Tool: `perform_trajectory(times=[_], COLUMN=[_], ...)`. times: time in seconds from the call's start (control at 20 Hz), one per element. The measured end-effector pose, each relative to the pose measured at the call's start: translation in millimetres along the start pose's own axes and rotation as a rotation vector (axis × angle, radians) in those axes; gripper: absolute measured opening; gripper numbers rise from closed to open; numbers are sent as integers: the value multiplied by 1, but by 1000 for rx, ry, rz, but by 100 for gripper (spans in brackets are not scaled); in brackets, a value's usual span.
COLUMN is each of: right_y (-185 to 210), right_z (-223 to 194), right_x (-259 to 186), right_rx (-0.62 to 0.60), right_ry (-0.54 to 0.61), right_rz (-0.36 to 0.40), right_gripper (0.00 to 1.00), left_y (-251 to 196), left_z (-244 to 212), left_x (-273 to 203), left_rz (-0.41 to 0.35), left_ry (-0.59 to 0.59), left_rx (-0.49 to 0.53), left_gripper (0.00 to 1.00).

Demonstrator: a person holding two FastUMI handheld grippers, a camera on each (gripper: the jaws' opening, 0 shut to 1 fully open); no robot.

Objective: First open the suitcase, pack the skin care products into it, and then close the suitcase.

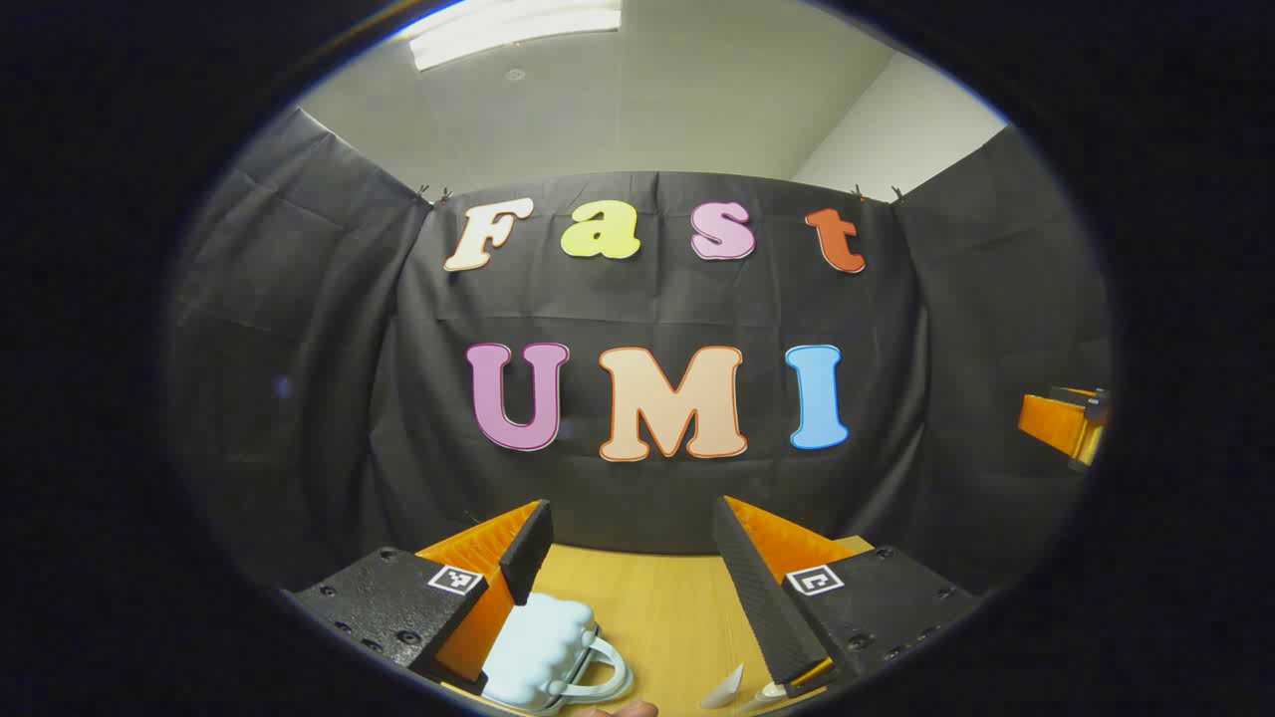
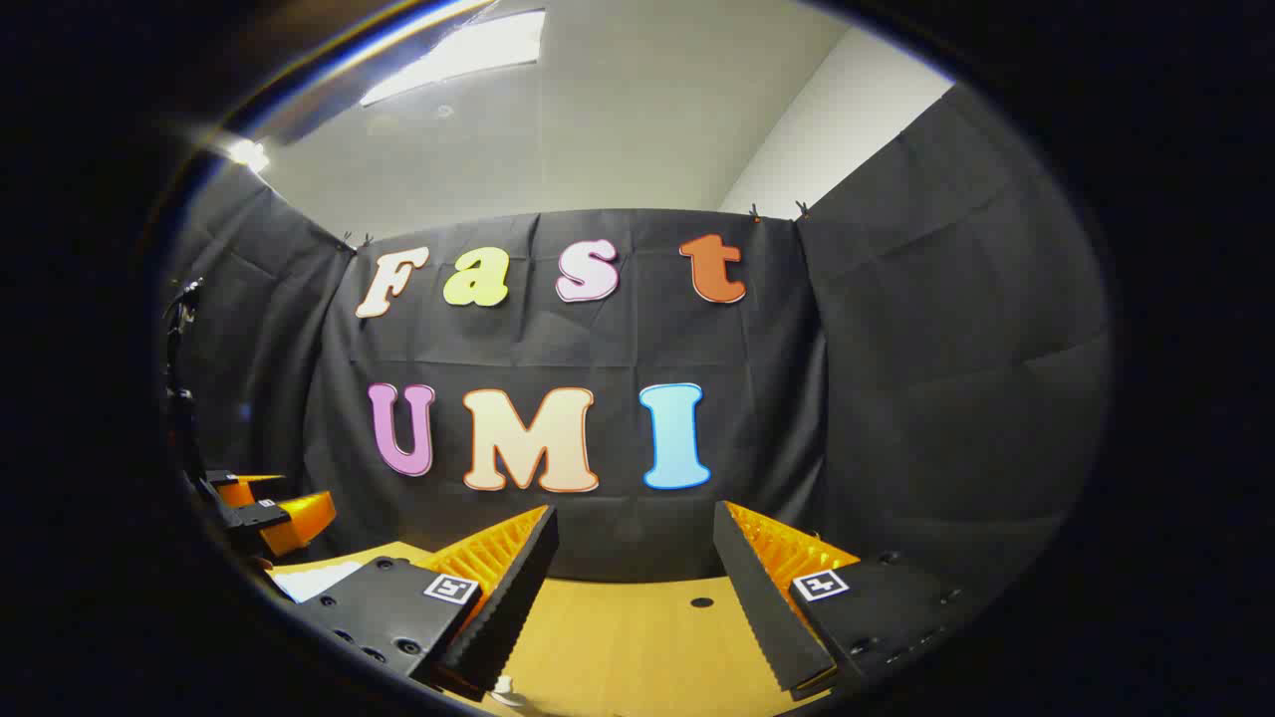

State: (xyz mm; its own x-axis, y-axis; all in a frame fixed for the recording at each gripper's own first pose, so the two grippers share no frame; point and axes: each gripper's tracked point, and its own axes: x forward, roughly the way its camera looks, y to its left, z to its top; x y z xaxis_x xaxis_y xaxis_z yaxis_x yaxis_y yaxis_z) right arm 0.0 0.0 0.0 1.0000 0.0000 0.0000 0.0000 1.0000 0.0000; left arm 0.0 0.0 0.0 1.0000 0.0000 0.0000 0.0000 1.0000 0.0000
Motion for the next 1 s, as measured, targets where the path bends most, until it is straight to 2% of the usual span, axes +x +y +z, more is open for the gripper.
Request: perform_trajectory(times=[0.45, 0.6, 0.85, 1.0], right_y=[30, 36, 55, 63], right_z=[-13, -17, -10, -24], right_x=[8, 14, 24, 27], right_rx=[51, 42, 48, 58], right_ry=[14, 32, 15, 65], right_rz=[139, 144, 117, 97], right_gripper=[98, 98, 98, 98], left_y=[3, 16, 28, 31], left_z=[-15, -48, -114, -153], left_x=[1, 5, 18, 20], left_rz=[33, 55, 17, -11], left_ry=[18, 71, 199, 289], left_rx=[23, 28, 27, 29], left_gripper=[95, 95, 97, 96])
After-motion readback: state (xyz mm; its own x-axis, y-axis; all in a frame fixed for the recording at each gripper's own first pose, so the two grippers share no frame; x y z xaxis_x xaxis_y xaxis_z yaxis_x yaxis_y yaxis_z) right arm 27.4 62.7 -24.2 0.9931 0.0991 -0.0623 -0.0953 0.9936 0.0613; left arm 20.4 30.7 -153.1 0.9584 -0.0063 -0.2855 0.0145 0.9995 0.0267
